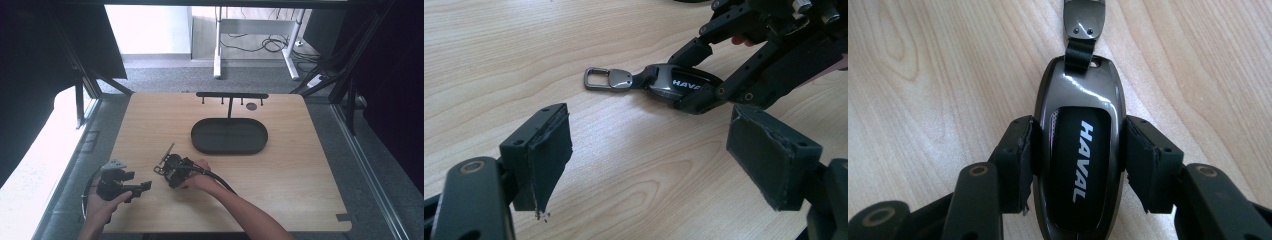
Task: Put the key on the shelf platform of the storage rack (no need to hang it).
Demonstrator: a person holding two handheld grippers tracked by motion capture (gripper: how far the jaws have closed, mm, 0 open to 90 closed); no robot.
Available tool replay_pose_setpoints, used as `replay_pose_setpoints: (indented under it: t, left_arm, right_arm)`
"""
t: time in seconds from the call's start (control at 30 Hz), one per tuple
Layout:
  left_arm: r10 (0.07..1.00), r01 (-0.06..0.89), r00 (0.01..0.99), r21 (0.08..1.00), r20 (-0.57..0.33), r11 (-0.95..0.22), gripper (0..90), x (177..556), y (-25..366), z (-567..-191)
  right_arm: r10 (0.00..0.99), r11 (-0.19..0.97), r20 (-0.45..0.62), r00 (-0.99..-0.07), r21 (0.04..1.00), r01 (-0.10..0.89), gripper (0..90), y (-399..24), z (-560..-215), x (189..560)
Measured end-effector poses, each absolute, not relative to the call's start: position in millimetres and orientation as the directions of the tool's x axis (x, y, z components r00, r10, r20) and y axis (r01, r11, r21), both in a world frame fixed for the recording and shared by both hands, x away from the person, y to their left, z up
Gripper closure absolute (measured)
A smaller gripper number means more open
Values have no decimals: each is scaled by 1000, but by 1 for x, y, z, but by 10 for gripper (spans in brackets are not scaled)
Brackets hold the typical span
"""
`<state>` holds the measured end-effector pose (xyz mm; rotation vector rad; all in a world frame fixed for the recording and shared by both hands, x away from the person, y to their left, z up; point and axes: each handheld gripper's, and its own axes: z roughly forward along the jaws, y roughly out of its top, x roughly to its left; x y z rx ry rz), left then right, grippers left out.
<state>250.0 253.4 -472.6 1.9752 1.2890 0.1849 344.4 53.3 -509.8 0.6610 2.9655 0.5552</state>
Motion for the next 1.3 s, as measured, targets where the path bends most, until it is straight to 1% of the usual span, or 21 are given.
replay_pose_setpoints:
  t: [0.17,0.33,0.7,0.87,1.3]
  left_arm:
    - [836,726,478,657,-271,-202,184,250,254,-473]
    - [835,726,478,657,-270,-203,185,250,254,-473]
    - [838,724,473,661,-271,-195,184,250,256,-471]
    - [838,725,475,660,-270,-198,184,250,255,-472]
    - [836,726,480,656,-267,-208,184,251,253,-473]
  right_arm:
    - [408,850,49,-912,343,399,487,52,-509,345]
    - [399,846,54,-916,365,390,489,50,-503,344]
    - [400,820,56,-915,425,384,490,35,-472,344]
    - [391,818,41,-919,442,368,490,25,-460,344]
    - [421,787,29,-907,485,380,490,-9,-432,341]
